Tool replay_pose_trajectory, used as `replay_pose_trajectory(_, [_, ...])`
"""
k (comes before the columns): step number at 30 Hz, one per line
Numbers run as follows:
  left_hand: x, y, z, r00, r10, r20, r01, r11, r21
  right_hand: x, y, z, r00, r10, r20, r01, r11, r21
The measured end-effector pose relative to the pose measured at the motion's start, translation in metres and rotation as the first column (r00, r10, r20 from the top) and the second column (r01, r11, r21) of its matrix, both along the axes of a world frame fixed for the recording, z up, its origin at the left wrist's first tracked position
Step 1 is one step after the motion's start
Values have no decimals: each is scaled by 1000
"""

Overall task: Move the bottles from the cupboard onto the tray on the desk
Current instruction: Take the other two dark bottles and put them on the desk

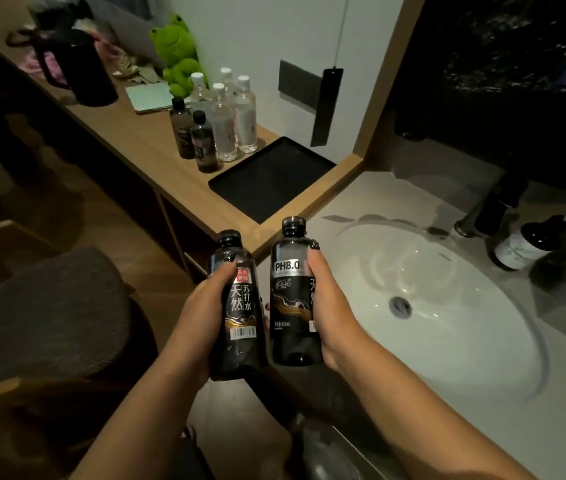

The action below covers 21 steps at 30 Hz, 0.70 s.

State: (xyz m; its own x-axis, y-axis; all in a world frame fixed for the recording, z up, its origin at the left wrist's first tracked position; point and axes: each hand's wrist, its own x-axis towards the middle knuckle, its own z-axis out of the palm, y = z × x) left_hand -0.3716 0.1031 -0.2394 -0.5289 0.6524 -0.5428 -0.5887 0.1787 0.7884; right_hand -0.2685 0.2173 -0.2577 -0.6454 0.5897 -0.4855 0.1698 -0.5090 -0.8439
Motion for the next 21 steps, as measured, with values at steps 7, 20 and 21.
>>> replay_pose_trajectory(7, [-126,-5,-8,995,-101,-13,101,995,-5,-106,-4,-8,995,-102,-22,102,995,-20])
replay_pose_trajectory(20, [-291,26,-15,991,-128,-43,124,989,-83,-231,28,-10,974,-193,-118,183,979,-93])
replay_pose_trajectory(21, [-300,34,-17,990,-133,-44,129,988,-84,-239,35,-12,978,-180,-107,173,982,-76])
